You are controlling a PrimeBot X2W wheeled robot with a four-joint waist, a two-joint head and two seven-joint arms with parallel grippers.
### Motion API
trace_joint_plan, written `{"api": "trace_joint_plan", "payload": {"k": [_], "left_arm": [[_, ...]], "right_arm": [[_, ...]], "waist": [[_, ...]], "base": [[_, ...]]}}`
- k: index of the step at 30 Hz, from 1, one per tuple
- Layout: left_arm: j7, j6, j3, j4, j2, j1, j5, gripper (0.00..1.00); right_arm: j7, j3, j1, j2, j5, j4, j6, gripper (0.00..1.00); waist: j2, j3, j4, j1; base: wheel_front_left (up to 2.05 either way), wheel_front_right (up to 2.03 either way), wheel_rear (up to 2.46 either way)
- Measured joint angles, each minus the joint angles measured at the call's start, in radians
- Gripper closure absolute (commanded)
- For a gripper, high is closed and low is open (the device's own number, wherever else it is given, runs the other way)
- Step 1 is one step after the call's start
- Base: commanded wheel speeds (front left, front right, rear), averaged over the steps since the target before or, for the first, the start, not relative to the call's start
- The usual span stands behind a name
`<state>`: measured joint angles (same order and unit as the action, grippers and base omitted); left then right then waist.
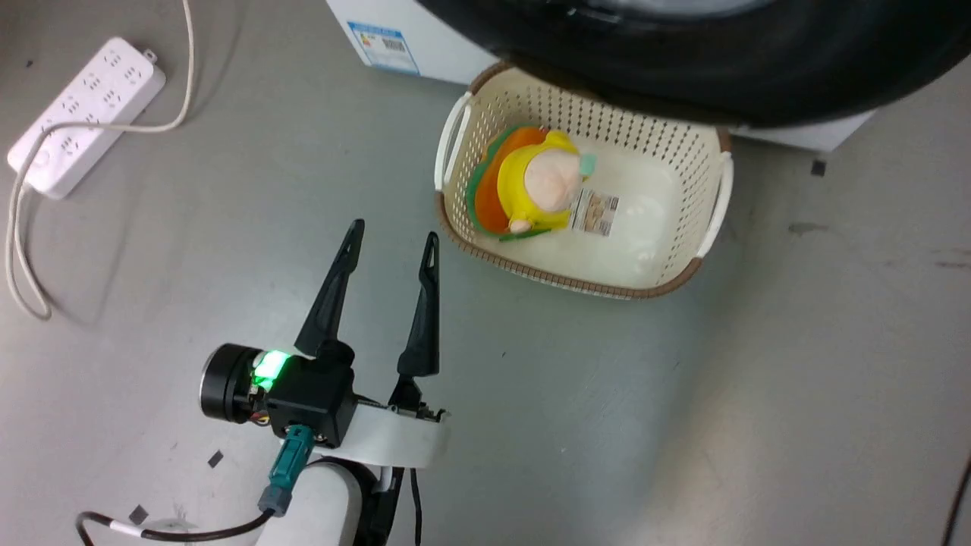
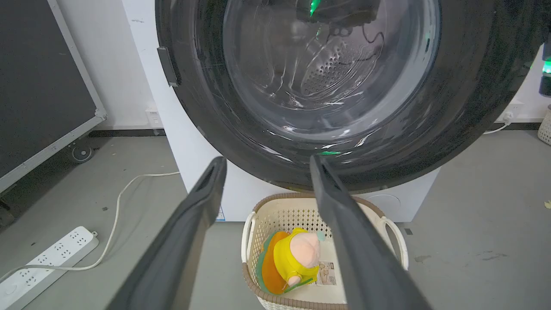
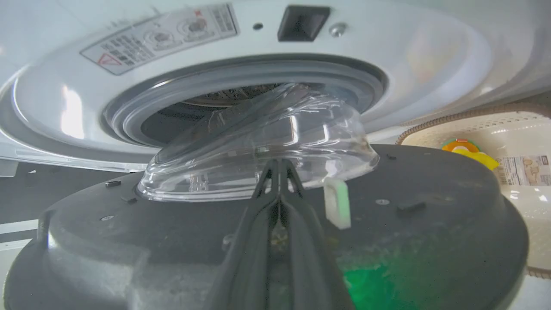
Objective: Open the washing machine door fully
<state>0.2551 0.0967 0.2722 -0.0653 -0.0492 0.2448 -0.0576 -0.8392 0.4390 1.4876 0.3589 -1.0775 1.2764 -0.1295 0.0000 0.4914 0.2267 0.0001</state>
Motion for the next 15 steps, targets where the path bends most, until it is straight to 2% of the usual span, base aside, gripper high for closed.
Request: {"api": "trace_joint_plan", "payload": {"k": [4, 5, 15], "left_arm": [[0.001, -0.013, -0.006, 0.018, 0.000, -0.030, 0.000, 0.00], [0.001, -0.021, -0.015, 0.032, 0.000, -0.057, -0.004, 0.00], [0.001, -0.056, -0.029, 0.066, 0.000, -0.160, -0.004, 0.00]], "right_arm": [[-0.025, 0.001, -0.103, -0.044, -0.021, -0.024, 0.000, 1.00], [-0.040, -0.002, -0.168, -0.077, -0.027, -0.056, 0.000, 1.00], [-0.125, -0.007, -0.467, -0.236, -0.086, -0.273, 0.000, 1.00]], "waist": [[0.0000, -0.060, -0.011, -0.0001], [0.0000, -0.095, -0.018, -0.0001], [0.0000, -0.268, -0.048, -0.0003]], "base": [[0.00, 0.00, 0.00], [0.00, 0.00, 0.00], [0.00, 0.00, 0.00]]}}
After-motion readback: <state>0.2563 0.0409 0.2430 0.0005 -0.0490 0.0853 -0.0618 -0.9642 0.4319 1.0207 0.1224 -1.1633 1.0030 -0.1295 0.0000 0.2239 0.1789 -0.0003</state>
